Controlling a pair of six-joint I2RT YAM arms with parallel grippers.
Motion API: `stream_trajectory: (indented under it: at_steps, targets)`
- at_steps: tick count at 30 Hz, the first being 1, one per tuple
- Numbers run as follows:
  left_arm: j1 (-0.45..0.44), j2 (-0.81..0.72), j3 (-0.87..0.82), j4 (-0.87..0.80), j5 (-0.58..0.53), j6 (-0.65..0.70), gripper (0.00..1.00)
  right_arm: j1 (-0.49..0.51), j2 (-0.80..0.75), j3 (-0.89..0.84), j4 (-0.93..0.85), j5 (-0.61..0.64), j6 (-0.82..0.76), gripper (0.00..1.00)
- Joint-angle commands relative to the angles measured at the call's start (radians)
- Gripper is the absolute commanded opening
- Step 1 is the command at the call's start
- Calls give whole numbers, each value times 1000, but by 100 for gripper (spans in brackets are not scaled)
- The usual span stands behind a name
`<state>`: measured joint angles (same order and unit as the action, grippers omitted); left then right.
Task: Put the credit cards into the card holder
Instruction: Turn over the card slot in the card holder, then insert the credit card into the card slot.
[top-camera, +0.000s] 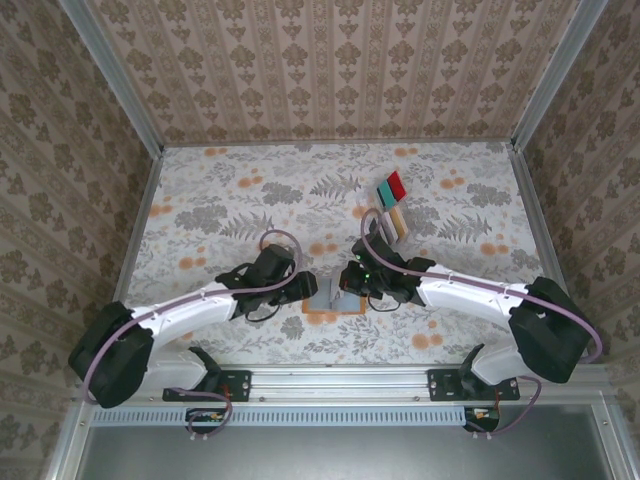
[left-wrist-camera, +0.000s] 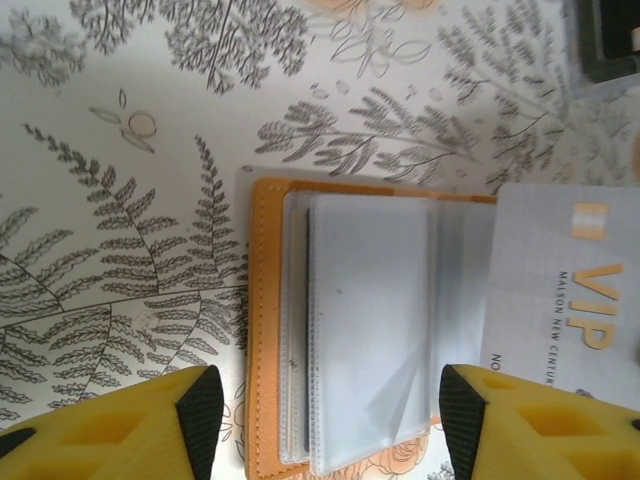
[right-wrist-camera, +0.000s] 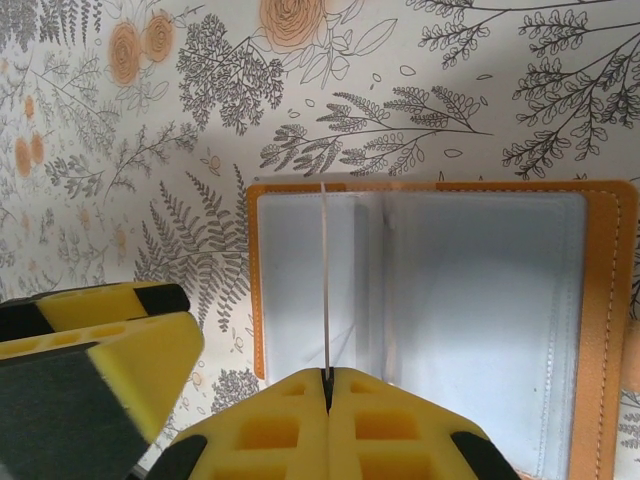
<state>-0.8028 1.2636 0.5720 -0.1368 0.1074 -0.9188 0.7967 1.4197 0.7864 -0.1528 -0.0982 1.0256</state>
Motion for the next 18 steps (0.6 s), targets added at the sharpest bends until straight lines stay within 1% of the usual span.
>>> stream_trajectory:
  at_steps: [1,12,18]
  targets:
    - [7,32,31,-4,21,16,59,1,20,-25,45,-19,12,5]
    - [9,106,36,12,40,15,47,-5,57,-62,75,-16,35,6]
    - [8,131,34,17,45,16,40,-18,96,-120,208,-90,70,6]
